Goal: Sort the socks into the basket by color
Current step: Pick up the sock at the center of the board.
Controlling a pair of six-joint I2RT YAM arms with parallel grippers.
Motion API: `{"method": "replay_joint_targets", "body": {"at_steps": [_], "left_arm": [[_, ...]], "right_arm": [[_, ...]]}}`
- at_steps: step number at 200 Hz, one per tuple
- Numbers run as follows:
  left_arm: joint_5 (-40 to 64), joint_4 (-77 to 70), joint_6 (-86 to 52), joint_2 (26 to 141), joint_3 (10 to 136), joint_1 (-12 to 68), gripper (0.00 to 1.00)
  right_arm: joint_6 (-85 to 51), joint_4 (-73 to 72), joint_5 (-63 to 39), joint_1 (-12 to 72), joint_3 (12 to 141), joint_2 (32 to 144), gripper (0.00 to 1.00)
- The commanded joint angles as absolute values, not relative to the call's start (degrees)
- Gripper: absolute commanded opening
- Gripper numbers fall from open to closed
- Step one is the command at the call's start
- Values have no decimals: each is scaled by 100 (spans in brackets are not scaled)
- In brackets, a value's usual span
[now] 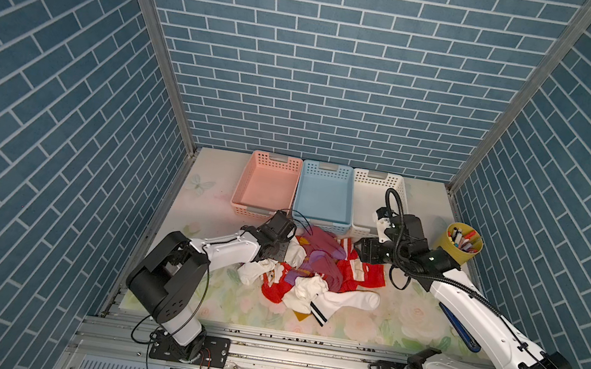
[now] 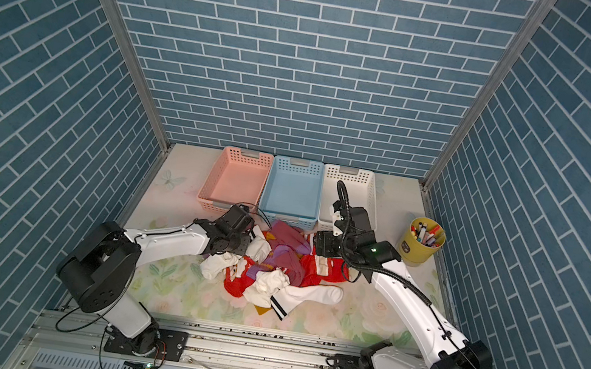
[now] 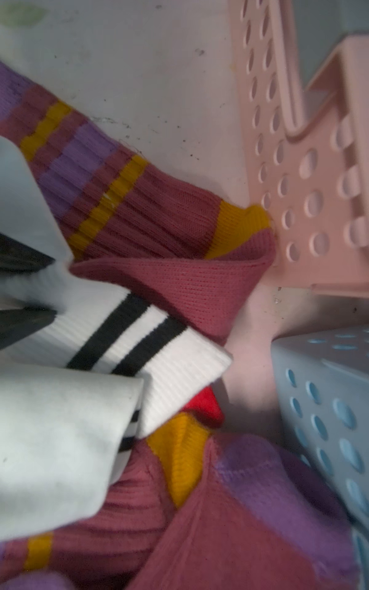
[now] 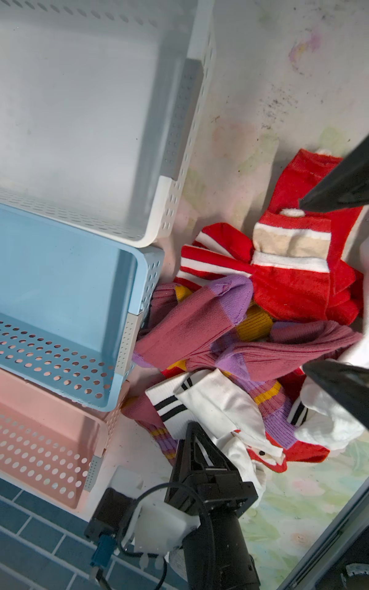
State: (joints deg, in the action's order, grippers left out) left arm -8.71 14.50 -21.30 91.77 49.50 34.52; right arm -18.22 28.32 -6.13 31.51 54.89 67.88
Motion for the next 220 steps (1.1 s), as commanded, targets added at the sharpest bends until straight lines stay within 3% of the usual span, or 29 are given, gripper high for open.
{"method": "replay_joint_targets", "body": {"at_steps": [1, 34, 132, 220], "left_arm": [[-796, 1450, -2021, 9161, 5054, 3480, 18], [-730, 1617, -1928, 9159, 5148, 3481, 0], [-526, 3217, -1657, 7730, 6210, 3491, 0], [-113, 3618, -1519, 7674, 7191, 3542, 0]], "right_arm": [[-2021, 2918, -422, 3190, 5405, 6665, 73], [-2039, 2914, -401, 3194, 5383, 6633, 72], [-2052, 2782, -185, 3190, 5221, 6381, 72], [-2105, 2716, -76, 3190, 5116, 6256, 72]]}}
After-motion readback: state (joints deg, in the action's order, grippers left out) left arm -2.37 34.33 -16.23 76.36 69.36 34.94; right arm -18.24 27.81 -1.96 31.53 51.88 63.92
